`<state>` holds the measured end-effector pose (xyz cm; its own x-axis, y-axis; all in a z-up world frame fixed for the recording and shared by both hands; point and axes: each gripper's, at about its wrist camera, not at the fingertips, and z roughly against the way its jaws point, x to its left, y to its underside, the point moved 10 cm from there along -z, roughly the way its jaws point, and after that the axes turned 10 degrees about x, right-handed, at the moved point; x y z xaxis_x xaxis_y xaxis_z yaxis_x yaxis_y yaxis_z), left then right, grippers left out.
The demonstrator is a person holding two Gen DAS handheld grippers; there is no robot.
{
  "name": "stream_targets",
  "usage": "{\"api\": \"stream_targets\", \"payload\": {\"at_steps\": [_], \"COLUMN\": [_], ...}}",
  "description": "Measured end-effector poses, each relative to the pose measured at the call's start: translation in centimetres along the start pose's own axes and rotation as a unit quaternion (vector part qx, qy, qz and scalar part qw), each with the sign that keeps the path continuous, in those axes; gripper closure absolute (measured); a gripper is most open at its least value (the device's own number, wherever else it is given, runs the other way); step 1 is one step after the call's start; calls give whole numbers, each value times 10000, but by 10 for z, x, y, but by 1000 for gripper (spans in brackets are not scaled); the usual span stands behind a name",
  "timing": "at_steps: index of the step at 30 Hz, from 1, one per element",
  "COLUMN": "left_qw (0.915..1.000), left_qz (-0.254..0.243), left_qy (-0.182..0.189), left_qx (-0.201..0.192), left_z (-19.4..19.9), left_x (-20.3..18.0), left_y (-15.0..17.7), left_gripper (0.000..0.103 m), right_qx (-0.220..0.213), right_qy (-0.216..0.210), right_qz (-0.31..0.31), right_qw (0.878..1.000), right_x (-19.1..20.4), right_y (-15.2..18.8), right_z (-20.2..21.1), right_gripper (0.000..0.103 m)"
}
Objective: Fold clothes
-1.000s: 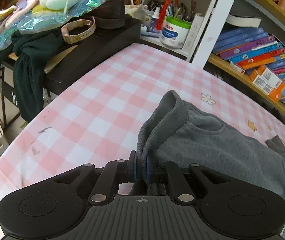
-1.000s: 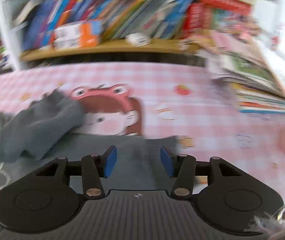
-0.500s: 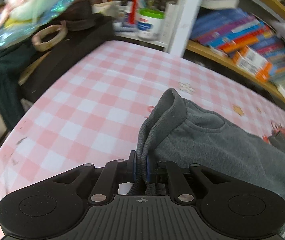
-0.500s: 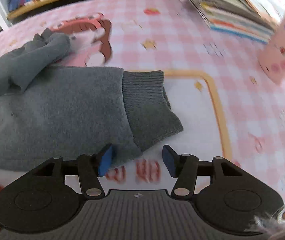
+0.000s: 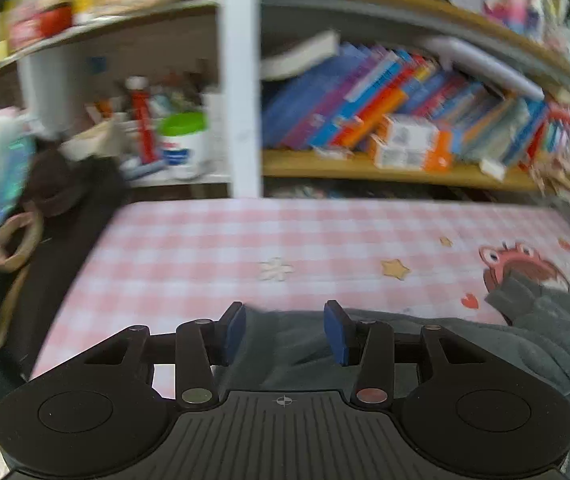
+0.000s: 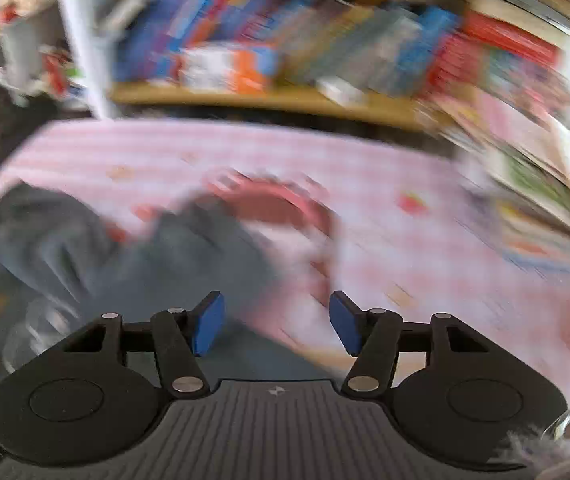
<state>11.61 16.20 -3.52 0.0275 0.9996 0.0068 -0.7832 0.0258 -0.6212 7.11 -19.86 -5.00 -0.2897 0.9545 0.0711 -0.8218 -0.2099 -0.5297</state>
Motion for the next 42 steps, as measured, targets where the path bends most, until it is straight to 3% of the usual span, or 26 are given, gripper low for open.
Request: {"api": "stream_targets", "payload": {"at_steps": [3,7,12,14,15,16,18,21,25,28,31,33,34,35,38,42], "left_qw": [9990,9947,9851,9832,9830,9828,9838,9852,9885,9912,9917,9904,9894,9888,9894,9949], "left_qz": [-330,-820,-1439,-1515,-1510,-1504,-1426,-1326,-1027,-776,-733,-788,-784,-776,-587,-55], "left_qy": [51,189,307,285,265,244,258,260,310,372,378,501,621,687,830,975], "left_qx": [285,594,885,979,1011,1044,1052,1056,1070,1004,984,1020,1053,1076,1038,268], "left_z": [-33,-59,-82,-88,-90,-92,-94,-93,-93,-95,-95,-92,-90,-89,-81,-38], "left_x": [-22,-50,-74,-77,-76,-74,-70,-61,-46,-43,-45,-49,-51,-52,-49,-39], "left_y": [-8,-8,-2,1,2,2,4,7,13,14,14,14,14,14,15,-3], "left_gripper": [60,58,48,43,43,41,39,32,25,25,35,57,76,85,93,93], "right_qx": [7,255,685,823,892,869,595,-39,-389,-233,-108,-183,-259,-327,-488,-800], "right_qy": [-551,-597,-640,-606,-588,-604,-622,-312,-72,-271,-490,-603,-698,-781,-909,-1092], "right_qz": [380,644,731,700,685,569,87,-972,-2600,-3357,-3753,-3972,-4120,-4238,-4401,-4534], "right_qw": [9978,9958,9929,9923,9919,9928,9963,9948,9648,9413,9255,9156,9081,9018,8920,8809], "right_x": [48,78,87,80,76,70,48,-9,-87,-108,-103,-99,-98,-98,-103,-108], "right_y": [-28,-46,-35,-24,-19,-15,-15,-14,22,59,84,90,90,90,84,73], "right_z": [-27,-65,-94,-99,-101,-99,-85,-50,-16,-14,-20,-19,-18,-16,-10,14], "right_gripper": [49,49,47,57,81,95,96,96,96,96,96,96,96,96,96,96]}}
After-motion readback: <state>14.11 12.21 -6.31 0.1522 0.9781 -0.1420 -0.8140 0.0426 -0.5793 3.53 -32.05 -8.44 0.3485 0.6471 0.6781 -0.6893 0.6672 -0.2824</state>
